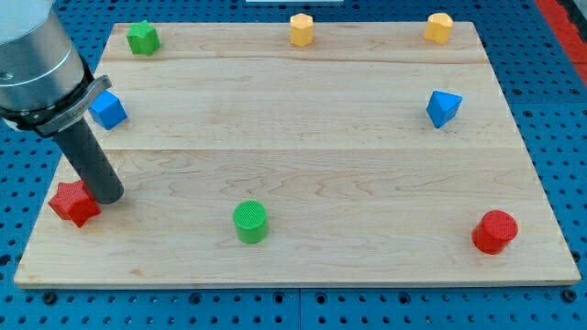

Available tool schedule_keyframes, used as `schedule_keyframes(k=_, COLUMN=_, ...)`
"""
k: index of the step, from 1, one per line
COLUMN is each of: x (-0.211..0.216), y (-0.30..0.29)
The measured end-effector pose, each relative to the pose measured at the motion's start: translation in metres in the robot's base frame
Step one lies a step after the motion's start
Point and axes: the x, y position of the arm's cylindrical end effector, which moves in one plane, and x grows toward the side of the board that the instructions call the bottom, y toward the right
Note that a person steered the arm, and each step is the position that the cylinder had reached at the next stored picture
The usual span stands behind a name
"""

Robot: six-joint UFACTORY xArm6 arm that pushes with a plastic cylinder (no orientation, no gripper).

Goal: Push the yellow heart towards down

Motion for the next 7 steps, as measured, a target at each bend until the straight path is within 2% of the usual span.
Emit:
schedule_keyframes(k=1, x=-0.005, y=0.024)
schedule_keyframes(k=2, x=-0.043, y=0.062)
schedule_keyframes(k=4, x=-0.147, y=0.077)
schedule_keyframes(k=6, x=-0.158, y=0.248)
schedule_keyframes(k=7, x=-0.190, y=0.314)
